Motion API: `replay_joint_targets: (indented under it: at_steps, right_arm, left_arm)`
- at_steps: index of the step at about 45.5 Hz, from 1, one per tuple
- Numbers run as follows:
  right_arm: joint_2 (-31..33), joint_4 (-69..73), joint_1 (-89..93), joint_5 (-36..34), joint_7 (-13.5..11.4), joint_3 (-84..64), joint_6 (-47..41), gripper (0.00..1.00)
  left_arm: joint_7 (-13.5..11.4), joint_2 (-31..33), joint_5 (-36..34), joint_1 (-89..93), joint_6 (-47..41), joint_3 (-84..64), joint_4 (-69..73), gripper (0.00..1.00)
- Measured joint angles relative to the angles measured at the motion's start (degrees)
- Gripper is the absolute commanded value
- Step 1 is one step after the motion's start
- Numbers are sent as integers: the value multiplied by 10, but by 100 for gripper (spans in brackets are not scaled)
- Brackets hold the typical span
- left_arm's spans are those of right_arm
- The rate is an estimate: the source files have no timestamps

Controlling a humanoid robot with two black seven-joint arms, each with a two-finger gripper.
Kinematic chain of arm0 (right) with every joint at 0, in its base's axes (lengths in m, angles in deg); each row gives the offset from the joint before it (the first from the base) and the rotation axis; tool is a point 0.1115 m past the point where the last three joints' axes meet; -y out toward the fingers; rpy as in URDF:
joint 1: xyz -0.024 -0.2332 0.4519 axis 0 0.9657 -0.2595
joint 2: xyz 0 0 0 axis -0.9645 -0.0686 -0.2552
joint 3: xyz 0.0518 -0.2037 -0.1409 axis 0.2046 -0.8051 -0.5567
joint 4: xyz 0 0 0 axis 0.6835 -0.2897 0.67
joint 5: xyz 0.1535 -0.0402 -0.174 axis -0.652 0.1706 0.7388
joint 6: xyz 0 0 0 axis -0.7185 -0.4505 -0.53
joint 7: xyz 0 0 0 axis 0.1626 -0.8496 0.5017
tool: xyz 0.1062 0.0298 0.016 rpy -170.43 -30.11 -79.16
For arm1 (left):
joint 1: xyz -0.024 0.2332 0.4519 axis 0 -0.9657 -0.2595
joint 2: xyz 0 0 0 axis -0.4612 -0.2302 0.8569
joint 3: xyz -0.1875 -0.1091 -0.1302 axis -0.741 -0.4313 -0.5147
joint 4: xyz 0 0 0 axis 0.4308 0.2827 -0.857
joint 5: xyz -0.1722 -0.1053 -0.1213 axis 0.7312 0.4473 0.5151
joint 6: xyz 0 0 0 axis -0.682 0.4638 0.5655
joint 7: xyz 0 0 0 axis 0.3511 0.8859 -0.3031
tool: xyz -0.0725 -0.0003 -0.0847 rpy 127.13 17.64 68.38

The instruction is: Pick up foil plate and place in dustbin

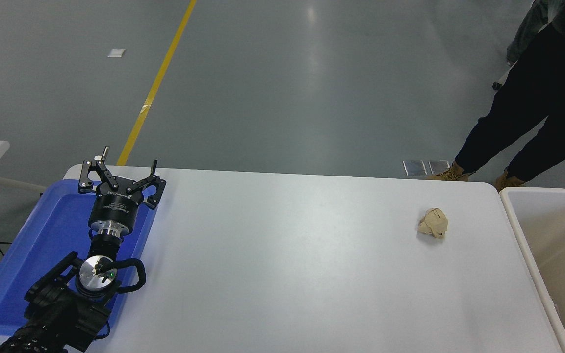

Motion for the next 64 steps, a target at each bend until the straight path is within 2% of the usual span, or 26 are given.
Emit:
replay_joint_targets:
  at_steps: [12,20,26,34,44,52,64]
  right_arm:
    - [-6,47,-89,2,1,1,-51,100]
    - [4,136,-186,9,-1,-1,-90,100]
    - [23,231,-269,41,-6,-4,-106,100]
    - [65,404,-393,92,-27,-14,-117,100]
    - [83,573,-523,114,-47,-60,-120,100]
    - [71,670,-617,117,-53,-111,-121,100]
    - [13,779,-728,75,-55,-182,-120,100]
  left_arm:
    - [-1,0,0,0,0,0,0,100]
    - [-1,0,0,0,0,0,0,100]
    - [-1,0,0,0,0,0,0,100]
    - [-1,0,0,0,0,0,0,100]
    - [-1,0,0,0,0,0,0,100]
    - [-1,0,0,0,0,0,0,100]
    - [0,0,0,0,1,0,0,100]
